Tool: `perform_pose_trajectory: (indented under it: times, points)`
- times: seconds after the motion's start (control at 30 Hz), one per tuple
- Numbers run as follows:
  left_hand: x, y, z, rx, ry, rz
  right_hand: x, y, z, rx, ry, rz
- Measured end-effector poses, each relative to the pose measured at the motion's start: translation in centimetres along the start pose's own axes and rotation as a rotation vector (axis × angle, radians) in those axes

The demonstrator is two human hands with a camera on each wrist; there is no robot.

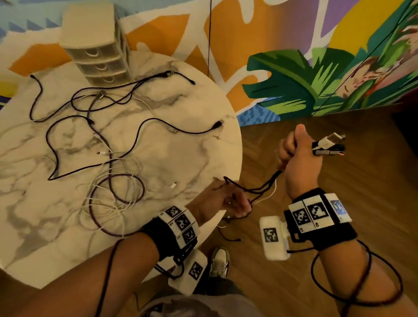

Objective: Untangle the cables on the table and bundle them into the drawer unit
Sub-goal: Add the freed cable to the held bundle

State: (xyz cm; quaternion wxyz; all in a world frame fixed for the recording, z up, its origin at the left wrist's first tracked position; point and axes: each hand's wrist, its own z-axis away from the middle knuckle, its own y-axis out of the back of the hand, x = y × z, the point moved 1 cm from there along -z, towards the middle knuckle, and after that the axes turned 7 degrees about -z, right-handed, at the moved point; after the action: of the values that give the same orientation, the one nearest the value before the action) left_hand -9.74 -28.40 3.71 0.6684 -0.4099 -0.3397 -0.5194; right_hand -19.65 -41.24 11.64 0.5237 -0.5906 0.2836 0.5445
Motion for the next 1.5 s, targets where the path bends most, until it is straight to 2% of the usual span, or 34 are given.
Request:
perform_pose_trajectory:
  times: [0.03,0.1,0.17,0.2,0.23,0.3,0.37,0.43,0.47,0.5,0.53,0.57,0.67,0.73,0.8,0.83,0.93,0.97,1.0,1.07,1.1,1.13,1.2,1.23,1.27,1.3,1.33,1.43,1.47,1.5]
  points:
    - [-1.6,-0.4,-0.4,-0.022,0.099,-0.096,-0.1,0.5,0.1,0.004,-0.004,0.007]
    - [-4.9,-0.5,-0.7,-0.098,0.263,-0.581,-0.3,1.2,0.3,-0.006,-0.022,0.020]
    - [-6.5,-0.4,-0.4,-0.269,0.395,-0.991,-0.5,1.8,0.6,-0.019,-0.048,0.035]
    - [-6.4,-0.5,-0.5,-0.320,0.416,-1.074,-0.7,2.1,0.7,-0.020,-0.062,0.042]
    - [-5.8,-0.7,-0.5,-0.316,0.390,-1.098,-0.9,2.3,0.7,-0.021,-0.076,0.050]
    - [-3.9,-1.0,-0.9,-0.181,0.231,-1.122,-1.3,2.7,0.9,-0.014,-0.093,0.067]
    - [-1.8,-0.7,-1.3,0.101,0.021,-1.187,-1.8,3.1,0.9,-0.004,-0.088,0.084]
    - [0.0,-0.3,-1.1,0.392,-0.273,-1.179,-2.1,3.5,1.0,-0.008,-0.082,0.098]
    - [0.8,-0.4,-1.1,0.459,-0.432,-1.137,-2.1,3.6,1.0,-0.024,-0.079,0.098]
    - [1.7,-0.8,-1.5,0.456,-0.533,-1.111,-2.1,3.7,1.0,-0.044,-0.078,0.097]
    - [2.1,-1.4,-2.1,0.396,-0.538,-1.134,-2.2,3.9,1.0,-0.063,-0.079,0.093]
    - [2.3,-2.1,-2.9,0.297,-0.450,-1.191,-2.2,3.9,0.9,-0.080,-0.078,0.090]
    - [0.7,-2.6,-5.4,-0.093,0.025,-1.482,-3.0,4.4,0.7,-0.073,-0.066,0.101]
    - [0.3,-1.9,-6.0,-0.204,0.189,-1.604,-3.7,5.2,0.6,-0.038,-0.047,0.119]
    - [0.5,-1.8,-6.4,-0.226,0.179,-1.502,-4.4,6.0,0.5,-0.010,-0.023,0.116]
    - [1.0,-2.3,-6.7,-0.224,0.128,-1.298,-4.6,6.4,0.4,-0.001,-0.014,0.108]
    - [3.7,-5.6,-6.4,-0.189,0.027,-0.292,-5.3,7.3,0.3,0.009,-0.004,0.076]
    - [4.5,-6.3,-6.2,-0.192,0.005,-0.089,-5.4,7.5,0.2,0.010,-0.006,0.067]
    - [4.7,-6.8,-6.0,-0.196,0.001,-0.012,-5.6,7.7,0.2,0.011,-0.010,0.066]
    - [3.7,-7.4,-5.5,-0.227,0.032,-0.095,-5.8,8.3,0.1,0.010,-0.004,0.084]
    - [2.2,-7.2,-5.6,-0.244,0.086,-0.217,-5.9,8.6,0.1,0.003,0.003,0.090]
    - [0.5,-6.8,-5.6,-0.260,0.154,-0.420,-5.8,8.8,0.1,-0.006,0.006,0.089]
    - [-2.9,-5.6,-5.6,-0.313,0.302,-1.000,-5.6,9.0,0.2,-0.018,-0.001,0.081]
    - [-4.0,-5.1,-5.5,-0.356,0.357,-1.217,-5.4,9.2,0.2,-0.023,-0.007,0.088]
    - [-4.2,-5.1,-5.5,-0.359,0.347,-1.303,-5.2,9.3,0.3,-0.032,-0.014,0.106]
    - [-3.5,-5.3,-5.4,-0.319,0.268,-1.302,-5.1,9.3,0.5,-0.046,-0.014,0.131]
    - [-2.2,-5.8,-5.4,-0.252,0.129,-1.220,-4.9,9.2,0.6,-0.061,-0.007,0.160]
    - [4.4,-8.6,-5.2,-0.137,-0.304,-0.791,-4.5,8.8,0.5,-0.111,0.045,0.269]
    - [6.4,-9.7,-5.3,-0.139,-0.383,-0.686,-4.4,8.5,0.4,-0.134,0.066,0.302]
    - [8.0,-10.7,-5.5,-0.144,-0.397,-0.648,-4.6,8.2,0.3,-0.152,0.083,0.342]
